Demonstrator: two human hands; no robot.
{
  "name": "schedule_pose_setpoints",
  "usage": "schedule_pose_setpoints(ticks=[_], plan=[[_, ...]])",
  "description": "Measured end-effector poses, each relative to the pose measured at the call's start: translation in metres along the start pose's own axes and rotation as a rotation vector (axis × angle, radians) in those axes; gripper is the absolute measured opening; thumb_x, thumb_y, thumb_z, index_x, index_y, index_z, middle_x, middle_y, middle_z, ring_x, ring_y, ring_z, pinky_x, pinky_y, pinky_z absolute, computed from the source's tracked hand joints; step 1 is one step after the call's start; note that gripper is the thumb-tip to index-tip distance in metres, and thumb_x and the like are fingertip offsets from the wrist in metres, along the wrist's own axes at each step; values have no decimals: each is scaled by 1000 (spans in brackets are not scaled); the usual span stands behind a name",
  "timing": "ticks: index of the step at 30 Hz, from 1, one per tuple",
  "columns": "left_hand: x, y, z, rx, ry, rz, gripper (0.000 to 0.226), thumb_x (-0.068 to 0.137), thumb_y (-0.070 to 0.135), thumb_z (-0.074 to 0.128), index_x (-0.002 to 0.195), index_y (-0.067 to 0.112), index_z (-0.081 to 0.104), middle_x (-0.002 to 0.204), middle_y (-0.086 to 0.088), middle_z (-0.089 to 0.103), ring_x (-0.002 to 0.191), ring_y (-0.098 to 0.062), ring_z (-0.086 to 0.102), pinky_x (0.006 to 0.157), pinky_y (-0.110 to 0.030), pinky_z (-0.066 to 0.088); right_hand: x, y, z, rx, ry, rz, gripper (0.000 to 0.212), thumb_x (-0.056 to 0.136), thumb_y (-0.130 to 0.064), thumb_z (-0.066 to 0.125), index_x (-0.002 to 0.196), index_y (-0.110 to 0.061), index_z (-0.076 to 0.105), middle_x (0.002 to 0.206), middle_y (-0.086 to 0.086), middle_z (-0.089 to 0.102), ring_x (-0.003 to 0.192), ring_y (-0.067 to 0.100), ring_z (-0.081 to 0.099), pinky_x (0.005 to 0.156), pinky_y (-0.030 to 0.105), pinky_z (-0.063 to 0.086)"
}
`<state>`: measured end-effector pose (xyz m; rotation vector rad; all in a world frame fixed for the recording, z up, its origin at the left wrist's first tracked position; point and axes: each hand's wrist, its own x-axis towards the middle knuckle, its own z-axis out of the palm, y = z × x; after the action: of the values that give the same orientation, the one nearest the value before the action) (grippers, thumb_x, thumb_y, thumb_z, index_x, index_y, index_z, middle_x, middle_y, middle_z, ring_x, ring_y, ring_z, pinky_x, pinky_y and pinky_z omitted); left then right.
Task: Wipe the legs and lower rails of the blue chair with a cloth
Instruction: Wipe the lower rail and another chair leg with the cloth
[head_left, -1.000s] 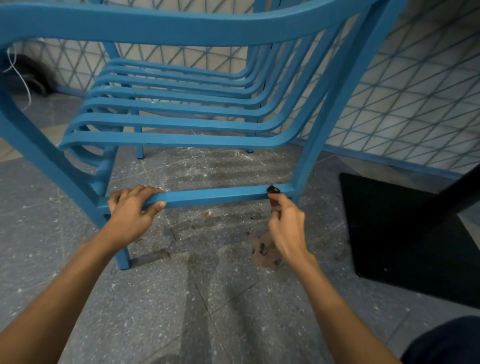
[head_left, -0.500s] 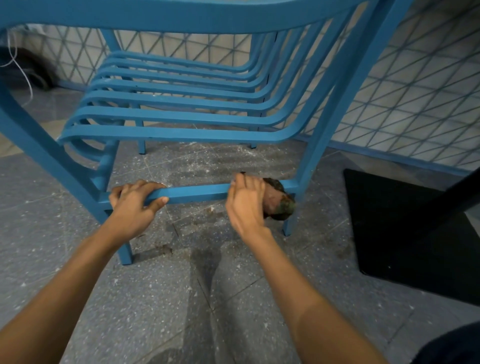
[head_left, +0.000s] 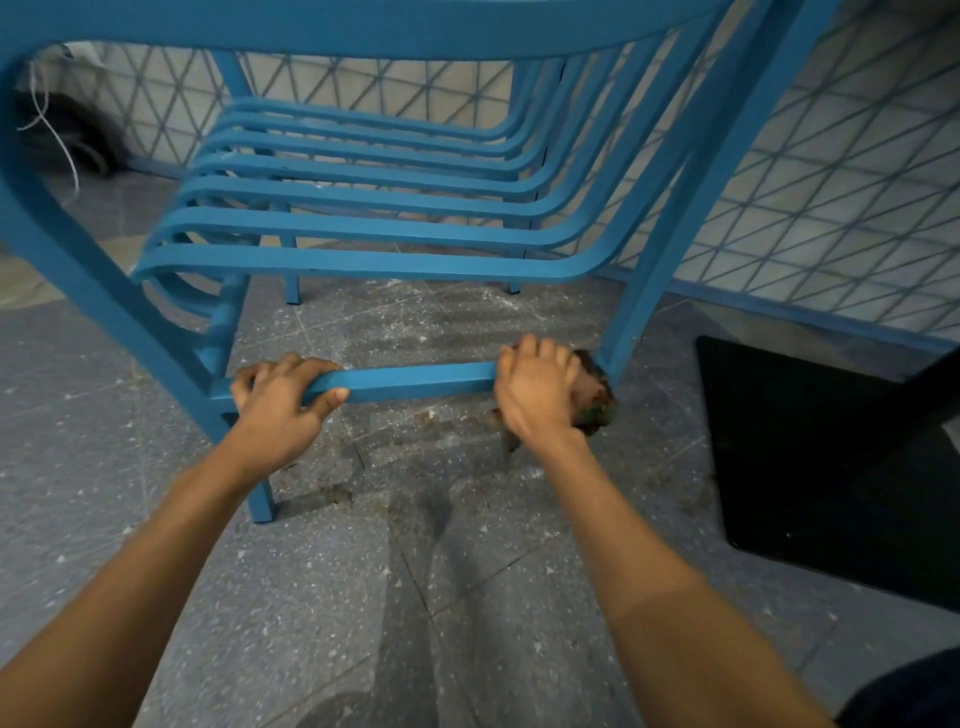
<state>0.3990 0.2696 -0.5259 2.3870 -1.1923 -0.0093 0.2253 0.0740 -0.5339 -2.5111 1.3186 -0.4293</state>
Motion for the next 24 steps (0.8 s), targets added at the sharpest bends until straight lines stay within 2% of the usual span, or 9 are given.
schedule_pose_setpoints(ticks=[3, 5, 9, 11, 13, 16, 18, 21, 24], plan=[[0, 0, 1, 1, -2, -7, 32, 90, 40, 54, 115, 22, 63, 104, -4, 59, 109, -32, 48, 102, -45, 20, -27, -61, 21, 36, -47, -178, 44, 102, -37, 19, 122, -9, 47, 122, 11, 53, 118, 28, 43, 111, 47, 23], [1, -1, 1, -4, -24, -9, 44, 83, 48, 48, 115, 21, 63, 105, -6, 60, 109, -33, 49, 102, -48, 24, -42, -94, 30, 55, -50, -314, 39, 101, -38, 24, 117, -11, 48, 118, 11, 56, 112, 28, 46, 105, 46, 27], [2, -1, 0, 0, -21, -21, 41, 86, 50, 50, 115, 24, 63, 107, -5, 60, 111, -31, 47, 102, -45, 21, -34, -86, 17, -6, -132, -464, 48, 98, -52, 25, 121, -16, 47, 121, 9, 60, 112, 25, 50, 102, 42, 28], [0, 0, 0, -2, -1, -10, 31, 91, 42, 54, 116, 25, 62, 106, -3, 59, 111, -29, 47, 102, -42, 18, -23, -50, 10, -59, -154, -403, 60, 95, -61, 19, 128, -19, 46, 130, 4, 56, 121, 22, 48, 111, 46, 23], [-1, 1, -1, -8, 8, -5, 30, 91, 41, 54, 115, 25, 62, 105, -2, 59, 110, -28, 46, 102, -40, 17, -8, -3, -1, -65, -107, -268, 59, 94, -57, 18, 125, -18, 49, 128, 4, 56, 120, 22, 48, 113, 49, 22], [1, 2, -1, -8, -5, -22, 31, 92, 37, 55, 118, 24, 61, 110, -3, 59, 112, -27, 45, 102, -38, 15, 10, 46, -21, -9, -25, -138, 49, 93, -42, 20, 98, -10, 57, 100, 13, 63, 95, 29, 57, 97, 43, 41], [1, 1, -2, -1, -13, -31, 31, 92, 36, 55, 119, 23, 60, 112, -3, 58, 113, -27, 44, 102, -38, 15, 19, 44, -19, -22, 34, -92, 47, 91, -36, 25, 90, -4, 60, 92, 19, 66, 87, 35, 58, 90, 41, 39], [1, 3, -4, -5, -37, -41, 31, 91, 36, 55, 119, 24, 61, 111, -2, 58, 115, -27, 45, 102, -39, 16, 16, 14, -6, -74, 122, 58, 53, 88, -32, 26, 102, 3, 64, 104, 23, 66, 101, 36, 55, 103, 45, 30], [5, 0, -8, -7, -84, -41, 30, 91, 37, 56, 118, 26, 61, 110, -1, 59, 113, -26, 48, 103, -42, 19, 4, -14, 5, -103, 112, 64, 54, 88, -34, 25, 108, 1, 62, 111, 23, 65, 106, 35, 53, 105, 47, 27]])
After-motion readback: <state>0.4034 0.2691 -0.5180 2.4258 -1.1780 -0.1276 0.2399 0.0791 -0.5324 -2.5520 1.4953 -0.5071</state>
